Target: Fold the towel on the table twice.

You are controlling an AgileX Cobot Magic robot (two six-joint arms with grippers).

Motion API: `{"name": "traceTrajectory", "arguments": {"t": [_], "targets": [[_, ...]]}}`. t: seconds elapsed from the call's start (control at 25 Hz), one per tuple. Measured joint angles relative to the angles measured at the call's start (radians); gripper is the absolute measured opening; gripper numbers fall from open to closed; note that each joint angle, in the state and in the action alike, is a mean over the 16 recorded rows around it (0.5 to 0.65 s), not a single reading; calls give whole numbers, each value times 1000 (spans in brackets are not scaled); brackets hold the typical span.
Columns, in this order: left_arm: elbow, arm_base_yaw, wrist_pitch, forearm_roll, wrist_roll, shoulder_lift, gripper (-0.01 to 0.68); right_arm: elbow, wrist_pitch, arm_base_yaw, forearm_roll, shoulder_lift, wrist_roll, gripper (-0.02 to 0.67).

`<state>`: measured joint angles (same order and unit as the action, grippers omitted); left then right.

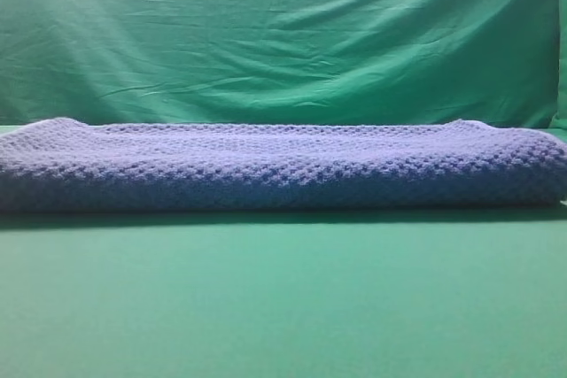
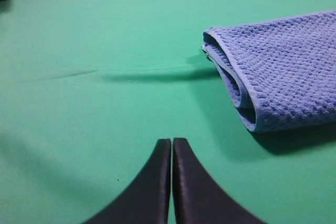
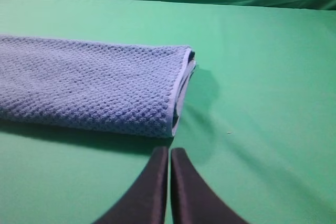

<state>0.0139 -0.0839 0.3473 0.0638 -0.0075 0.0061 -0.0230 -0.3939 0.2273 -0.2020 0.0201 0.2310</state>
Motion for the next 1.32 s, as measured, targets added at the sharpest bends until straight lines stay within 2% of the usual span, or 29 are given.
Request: {"name": "traceTrajectory", "arguments": {"t": [0.56, 1.32], "targets": [[0, 49, 0, 0, 0, -16, 0, 0, 0, -135, 0, 0, 0, 0], [0, 50, 0, 0, 0, -17, 0, 0, 0, -154, 0, 0, 0, 0]]}}
